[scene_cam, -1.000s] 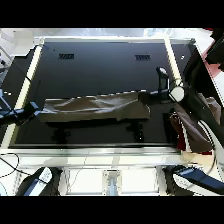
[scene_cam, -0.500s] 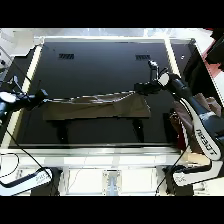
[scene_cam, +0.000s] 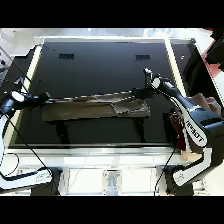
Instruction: Fold the shirts.
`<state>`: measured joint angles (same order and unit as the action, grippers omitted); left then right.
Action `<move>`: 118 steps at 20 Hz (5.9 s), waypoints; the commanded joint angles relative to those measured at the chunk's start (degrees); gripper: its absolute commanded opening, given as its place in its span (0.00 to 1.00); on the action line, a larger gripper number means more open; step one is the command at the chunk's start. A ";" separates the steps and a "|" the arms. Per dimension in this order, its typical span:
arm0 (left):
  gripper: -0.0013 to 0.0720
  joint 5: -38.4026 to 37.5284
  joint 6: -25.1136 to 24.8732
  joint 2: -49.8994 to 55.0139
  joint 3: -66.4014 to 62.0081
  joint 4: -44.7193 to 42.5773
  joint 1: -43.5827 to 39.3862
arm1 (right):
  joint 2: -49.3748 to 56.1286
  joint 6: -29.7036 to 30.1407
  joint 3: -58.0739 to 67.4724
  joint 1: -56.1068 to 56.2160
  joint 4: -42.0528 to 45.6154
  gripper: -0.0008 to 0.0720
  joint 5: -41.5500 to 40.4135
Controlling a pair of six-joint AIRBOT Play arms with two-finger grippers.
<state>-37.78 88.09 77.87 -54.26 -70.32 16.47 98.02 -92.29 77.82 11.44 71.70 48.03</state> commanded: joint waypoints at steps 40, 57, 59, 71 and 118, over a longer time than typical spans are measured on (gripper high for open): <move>0.90 -21.40 -12.74 14.05 -28.68 -0.83 -33.18 | 8.41 22.95 -1.44 -12.61 -30.14 0.36 17.14; 0.03 -23.56 -12.76 26.05 -28.63 -0.15 -34.25 | 6.88 9.92 35.63 9.22 -29.24 0.03 22.21; 0.03 -23.28 -12.76 26.58 -28.63 -0.44 -33.99 | 7.04 8.35 35.82 12.22 -29.59 0.03 20.87; 0.03 -26.51 -12.68 6.49 -28.63 -15.15 -13.86 | 7.19 5.68 38.71 20.92 -34.47 0.03 8.46; 0.03 -26.77 -12.52 -1.42 -28.61 -7.58 -7.56 | 35.06 1.88 40.39 20.76 -43.43 0.44 6.38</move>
<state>-64.58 75.59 76.47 -82.89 -77.91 8.91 132.49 -91.37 117.38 30.52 30.50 56.47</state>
